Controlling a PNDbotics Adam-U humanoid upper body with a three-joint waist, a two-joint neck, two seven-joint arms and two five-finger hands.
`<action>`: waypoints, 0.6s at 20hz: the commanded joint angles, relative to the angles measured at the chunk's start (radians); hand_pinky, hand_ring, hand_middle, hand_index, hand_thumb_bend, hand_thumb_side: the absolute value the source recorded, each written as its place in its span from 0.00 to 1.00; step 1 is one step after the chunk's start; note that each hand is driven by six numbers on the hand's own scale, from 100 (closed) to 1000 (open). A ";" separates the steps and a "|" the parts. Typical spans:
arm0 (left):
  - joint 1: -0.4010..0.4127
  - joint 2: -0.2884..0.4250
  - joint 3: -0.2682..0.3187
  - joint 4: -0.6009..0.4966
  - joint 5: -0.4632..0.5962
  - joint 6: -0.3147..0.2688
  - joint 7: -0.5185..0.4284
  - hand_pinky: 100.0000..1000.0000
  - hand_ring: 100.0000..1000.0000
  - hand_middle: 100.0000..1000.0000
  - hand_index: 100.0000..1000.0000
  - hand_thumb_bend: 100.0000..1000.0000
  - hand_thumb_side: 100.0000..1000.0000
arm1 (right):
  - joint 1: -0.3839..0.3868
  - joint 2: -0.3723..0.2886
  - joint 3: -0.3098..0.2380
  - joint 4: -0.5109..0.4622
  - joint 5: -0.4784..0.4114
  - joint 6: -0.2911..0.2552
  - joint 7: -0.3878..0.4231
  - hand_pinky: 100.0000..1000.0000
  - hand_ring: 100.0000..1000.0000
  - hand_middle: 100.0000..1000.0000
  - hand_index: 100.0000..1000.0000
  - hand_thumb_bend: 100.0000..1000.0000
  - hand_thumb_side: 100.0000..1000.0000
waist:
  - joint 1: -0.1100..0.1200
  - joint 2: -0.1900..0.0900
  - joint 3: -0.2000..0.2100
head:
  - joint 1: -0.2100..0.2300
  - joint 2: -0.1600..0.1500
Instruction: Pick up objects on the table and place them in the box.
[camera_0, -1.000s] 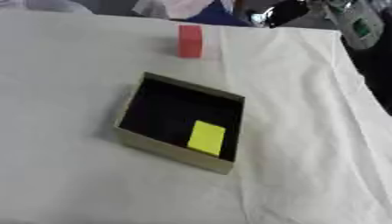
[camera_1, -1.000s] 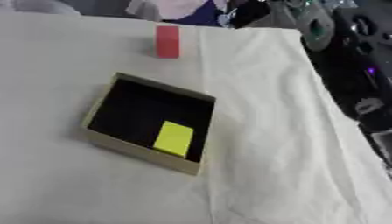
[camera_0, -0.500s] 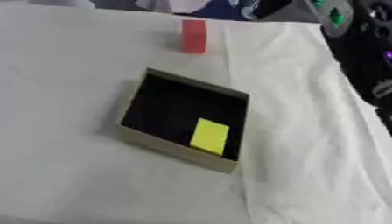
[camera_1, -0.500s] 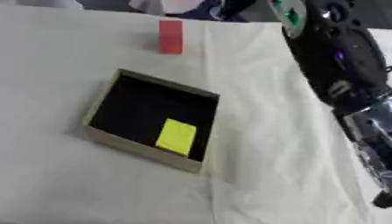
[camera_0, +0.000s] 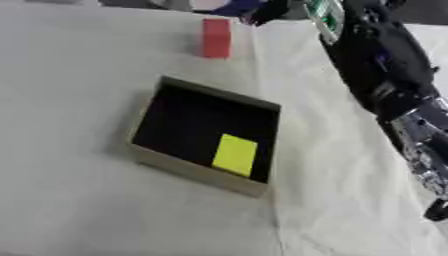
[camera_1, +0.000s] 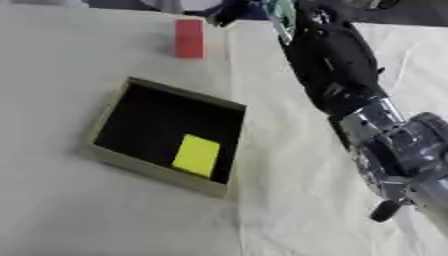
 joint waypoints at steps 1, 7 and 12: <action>-0.016 0.011 0.003 -0.020 0.004 -0.003 -0.005 0.62 0.72 0.67 0.76 0.23 0.60 | -0.034 0.013 -0.034 0.039 0.041 0.004 0.009 1.00 1.00 0.98 1.00 0.10 0.57 | 0.010 -0.010 0.007 | -0.012 -0.031; -0.025 0.010 0.001 -0.020 0.007 -0.003 -0.008 0.62 0.72 0.67 0.76 0.23 0.60 | -0.074 0.043 -0.072 0.079 0.076 0.024 0.069 1.00 1.00 0.98 1.00 0.16 0.38 | 0.010 -0.003 0.011 | -0.018 -0.063; -0.027 0.009 0.001 -0.020 0.007 -0.002 -0.010 0.62 0.72 0.67 0.76 0.23 0.60 | -0.082 0.053 -0.091 0.074 0.086 0.048 0.082 1.00 1.00 0.99 1.00 0.14 0.29 | 0.009 0.000 0.014 | -0.019 -0.068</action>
